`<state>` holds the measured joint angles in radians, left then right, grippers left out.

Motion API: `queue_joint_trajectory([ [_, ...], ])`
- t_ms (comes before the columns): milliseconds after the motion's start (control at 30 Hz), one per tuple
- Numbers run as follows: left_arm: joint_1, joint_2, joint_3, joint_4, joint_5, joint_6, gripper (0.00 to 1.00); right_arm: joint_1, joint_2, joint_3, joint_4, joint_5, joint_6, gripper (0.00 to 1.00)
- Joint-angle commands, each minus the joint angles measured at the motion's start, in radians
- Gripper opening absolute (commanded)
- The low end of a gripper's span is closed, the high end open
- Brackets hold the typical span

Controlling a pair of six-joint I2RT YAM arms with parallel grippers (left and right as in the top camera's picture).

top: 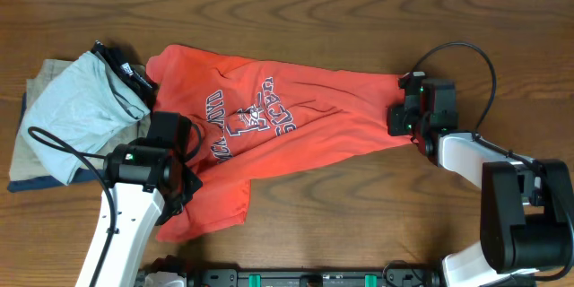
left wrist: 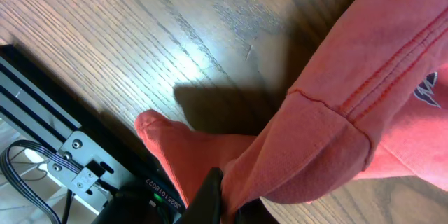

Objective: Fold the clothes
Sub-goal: 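Grasp the shirt's right hem with the right gripper and pull it right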

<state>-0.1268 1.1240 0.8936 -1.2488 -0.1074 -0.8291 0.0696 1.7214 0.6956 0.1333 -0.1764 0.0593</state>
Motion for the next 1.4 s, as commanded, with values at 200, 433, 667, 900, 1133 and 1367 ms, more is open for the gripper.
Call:
queue_joint_trajectory([
  [200,0.006,-0.002,-0.002,-0.004,-0.008,0.018,0.06,-0.010,-0.043,0.074,0.062,0.140,0.097,0.01],
  [433,0.006,-0.002,-0.002,-0.003,-0.008,0.018,0.06,-0.088,-0.047,0.262,0.069,0.338,0.127,0.11],
  [667,0.006,-0.002,-0.002,0.008,-0.008,0.018,0.06,-0.156,-0.047,0.299,-0.029,0.298,0.127,0.78],
  [900,0.006,-0.002,-0.002,0.016,-0.009,0.018,0.06,-0.160,-0.047,0.288,-0.479,0.250,0.127,0.77],
  [1133,0.006,-0.002,-0.002,0.023,-0.008,0.017,0.07,-0.160,-0.047,0.225,-0.552,0.170,0.126,0.68],
  [1367,0.006,-0.002,-0.002,0.023,-0.008,0.018,0.06,-0.150,-0.045,0.120,-0.346,0.096,0.116,0.66],
])
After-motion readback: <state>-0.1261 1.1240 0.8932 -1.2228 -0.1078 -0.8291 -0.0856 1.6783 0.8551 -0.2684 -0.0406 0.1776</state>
